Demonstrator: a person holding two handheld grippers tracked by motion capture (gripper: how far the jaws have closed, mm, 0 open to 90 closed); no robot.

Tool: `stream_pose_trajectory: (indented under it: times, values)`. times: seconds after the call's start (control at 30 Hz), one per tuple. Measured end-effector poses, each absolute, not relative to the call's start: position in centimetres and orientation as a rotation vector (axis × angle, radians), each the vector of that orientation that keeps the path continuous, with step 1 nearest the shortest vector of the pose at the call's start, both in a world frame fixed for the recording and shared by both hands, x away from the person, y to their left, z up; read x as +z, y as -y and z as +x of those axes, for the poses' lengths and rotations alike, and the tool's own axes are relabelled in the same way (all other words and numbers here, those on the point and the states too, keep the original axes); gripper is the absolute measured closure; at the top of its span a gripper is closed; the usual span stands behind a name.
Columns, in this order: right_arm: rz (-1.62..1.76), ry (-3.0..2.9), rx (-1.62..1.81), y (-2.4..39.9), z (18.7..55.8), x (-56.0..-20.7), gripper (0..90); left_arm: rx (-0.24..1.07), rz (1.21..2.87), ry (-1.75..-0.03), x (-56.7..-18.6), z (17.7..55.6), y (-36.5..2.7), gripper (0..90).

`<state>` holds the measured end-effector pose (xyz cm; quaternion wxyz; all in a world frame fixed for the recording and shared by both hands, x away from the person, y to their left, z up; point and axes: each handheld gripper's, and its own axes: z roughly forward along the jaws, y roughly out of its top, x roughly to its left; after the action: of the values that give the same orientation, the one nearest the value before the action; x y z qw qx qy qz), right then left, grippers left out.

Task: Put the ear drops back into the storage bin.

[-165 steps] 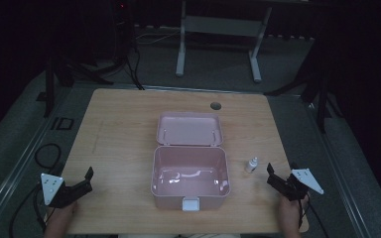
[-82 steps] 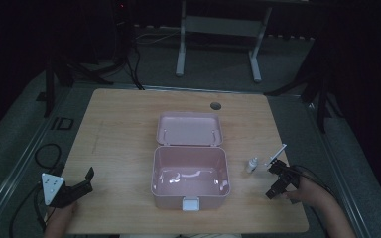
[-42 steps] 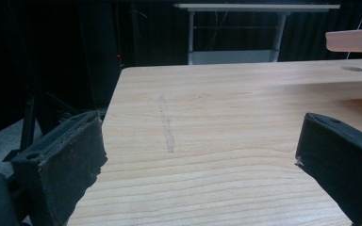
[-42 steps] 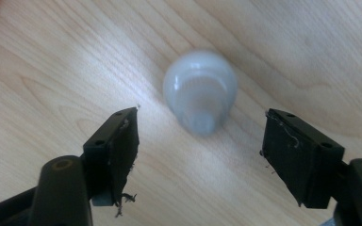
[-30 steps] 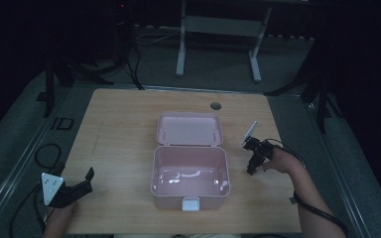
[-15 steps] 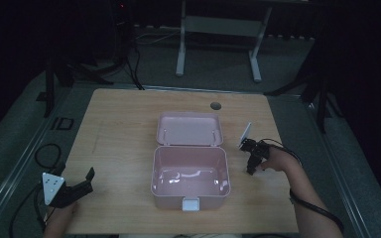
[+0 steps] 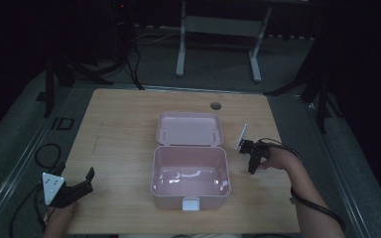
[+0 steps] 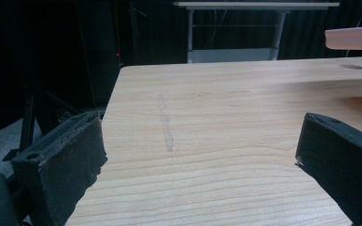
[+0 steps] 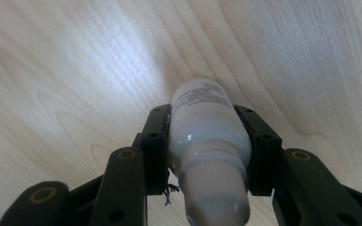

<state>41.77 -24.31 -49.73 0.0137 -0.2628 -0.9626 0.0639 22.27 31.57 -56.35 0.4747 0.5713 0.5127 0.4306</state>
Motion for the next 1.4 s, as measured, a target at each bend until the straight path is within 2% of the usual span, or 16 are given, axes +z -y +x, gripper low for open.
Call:
stream_pose_trajectory:
  times: [0.3, 0.8, 1.13, 1.4]
  values:
    - [-0.419, 3.078, 0.184, 24.1, 39.8, -49.1, 59.7, 1.053, 1.398, -1.255, -56.3, 22.3, -31.6, 2.0]
    - [-0.071, 3.110, 0.276, 22.8, 37.0, -47.9, 59.8, 1.057, 1.400, -1.255, -56.3, 22.3, -31.5, 2.0]
    - [0.026, 3.126, 0.312, 22.4, 35.6, -46.6, 59.8, 1.057, 1.396, -1.258, -56.3, 22.3, -31.5, 2.0]
    - [0.022, 3.122, 0.248, 21.3, 34.4, -44.0, 59.8, 1.057, 1.395, -1.261, -56.3, 22.3, -31.5, 2.0]
